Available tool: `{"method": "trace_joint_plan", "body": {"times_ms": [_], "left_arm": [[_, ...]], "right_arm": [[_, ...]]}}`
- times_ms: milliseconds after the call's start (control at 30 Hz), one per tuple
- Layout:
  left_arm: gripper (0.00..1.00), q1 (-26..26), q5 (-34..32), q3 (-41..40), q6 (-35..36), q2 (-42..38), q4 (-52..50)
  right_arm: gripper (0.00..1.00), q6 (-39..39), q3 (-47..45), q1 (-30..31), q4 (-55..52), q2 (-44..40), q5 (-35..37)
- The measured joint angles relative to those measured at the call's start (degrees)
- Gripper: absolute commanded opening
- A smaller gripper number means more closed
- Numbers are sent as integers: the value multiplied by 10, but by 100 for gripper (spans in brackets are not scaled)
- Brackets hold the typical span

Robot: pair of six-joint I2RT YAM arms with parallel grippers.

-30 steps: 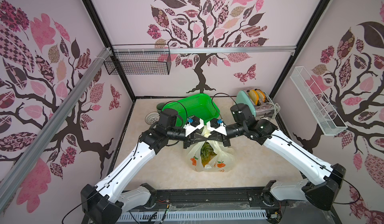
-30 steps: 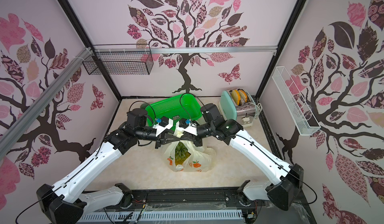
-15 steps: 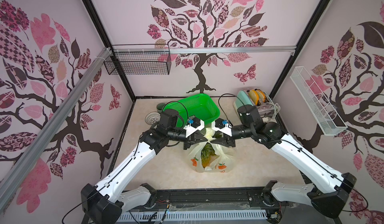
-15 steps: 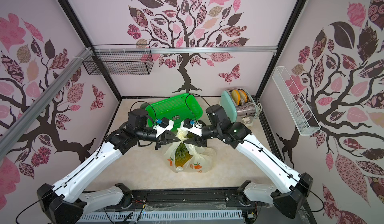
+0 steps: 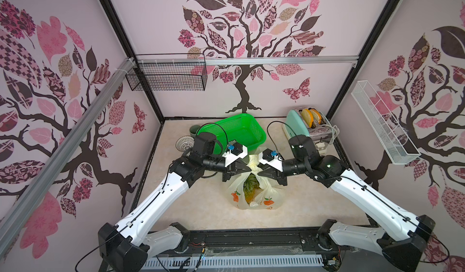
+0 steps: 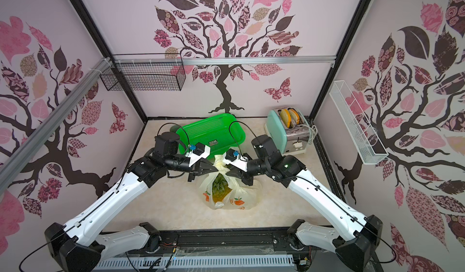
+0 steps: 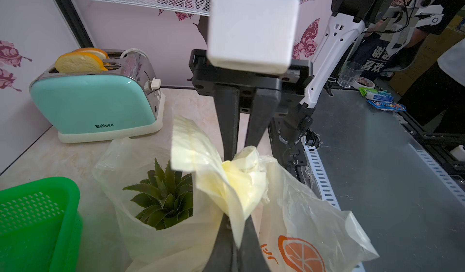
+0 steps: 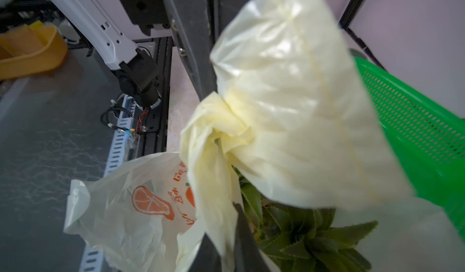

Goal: Place the pineapple into a plastic bag & tie a knot
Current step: Cross the plastic bag at the center of the board.

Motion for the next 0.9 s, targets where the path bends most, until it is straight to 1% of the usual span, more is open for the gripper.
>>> {"method": "trace_joint_plan", "body": {"times_ms": [33,100,167,267,433,767,833,900], "left_arm": [[13,0,0,0,0,0,0],[24,0,0,0,2,0,-2],[31,0,1,-1,4,0,-5],[36,0,0,-4,9,0,-9],[38,0,0,-4,11,4,-10],[38,0,-1,-4,7,12,0],[35,0,-2,-4,5,12,0],[28,0,-4,-4,3,12,2]], "right_arm": [[0,3,0,0,2,2,-3],[0,7,0,0,9,3,-7],[0,16,1,0,18,5,-12],[0,29,7,0,27,11,-19],[0,50,10,0,39,24,-23],[0,85,30,2,48,52,-23],[0,89,33,3,48,56,-22],[0,91,33,4,47,58,-20]]}}
